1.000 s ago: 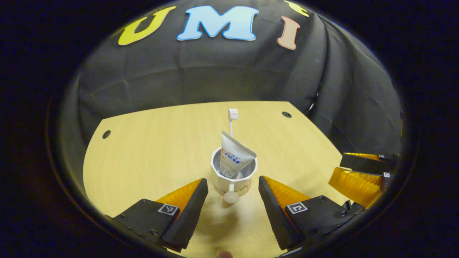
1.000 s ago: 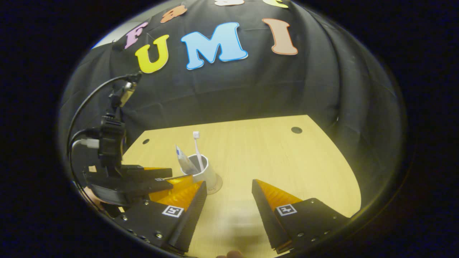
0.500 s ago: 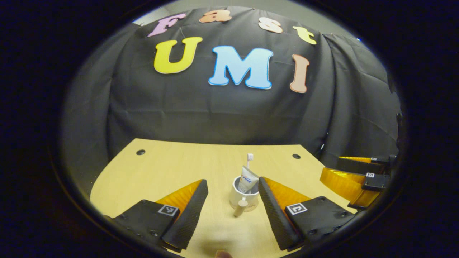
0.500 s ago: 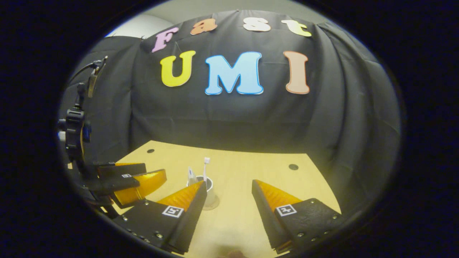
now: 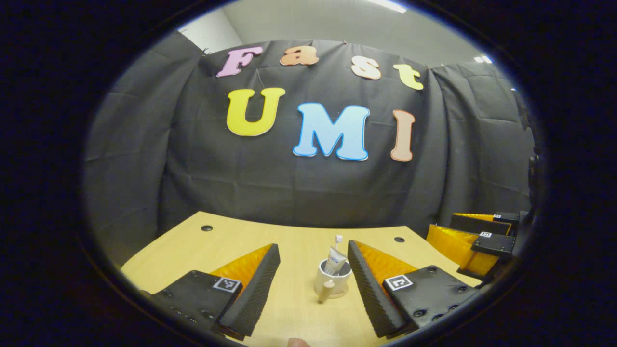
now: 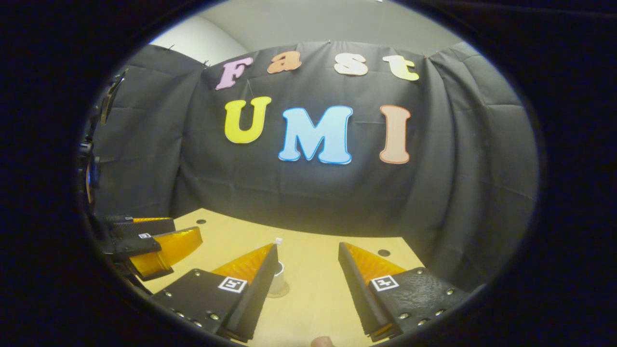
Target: Put the toothbrush and toothpaste on the desktop into the cup, then pick up the cup and place it on the coaster on the desktop.
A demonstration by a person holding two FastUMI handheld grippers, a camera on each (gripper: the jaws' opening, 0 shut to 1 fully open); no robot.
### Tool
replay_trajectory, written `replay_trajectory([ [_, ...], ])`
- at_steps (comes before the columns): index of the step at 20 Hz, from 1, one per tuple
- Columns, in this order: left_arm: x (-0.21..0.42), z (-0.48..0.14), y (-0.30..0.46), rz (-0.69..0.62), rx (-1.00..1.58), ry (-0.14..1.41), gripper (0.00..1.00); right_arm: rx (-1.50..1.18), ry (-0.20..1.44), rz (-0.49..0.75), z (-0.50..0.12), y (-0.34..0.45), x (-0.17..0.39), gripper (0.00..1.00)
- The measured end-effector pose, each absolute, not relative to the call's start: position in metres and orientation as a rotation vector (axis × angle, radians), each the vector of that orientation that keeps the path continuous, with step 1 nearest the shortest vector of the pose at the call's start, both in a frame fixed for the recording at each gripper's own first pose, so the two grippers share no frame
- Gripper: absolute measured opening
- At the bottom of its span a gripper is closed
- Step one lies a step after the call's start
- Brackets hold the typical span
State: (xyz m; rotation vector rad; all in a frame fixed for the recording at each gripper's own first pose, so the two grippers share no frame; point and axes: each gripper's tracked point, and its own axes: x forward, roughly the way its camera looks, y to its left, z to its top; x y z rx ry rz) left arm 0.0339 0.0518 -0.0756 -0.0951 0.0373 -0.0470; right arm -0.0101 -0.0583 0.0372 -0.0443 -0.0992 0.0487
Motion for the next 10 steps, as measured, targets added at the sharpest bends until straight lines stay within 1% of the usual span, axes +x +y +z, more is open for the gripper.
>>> replay_trajectory([
  [9,0.019,-0.06,0.07,-0.042,-0.066,-0.009,0.92,-0.062,-0.158,0.0,0.047,-0.042,-0.031,0.78],
  [10,0.018,-0.061,0.074,-0.042,-0.056,-0.017,0.99,-0.059,-0.163,-0.011,0.049,-0.042,-0.033,0.78],
])
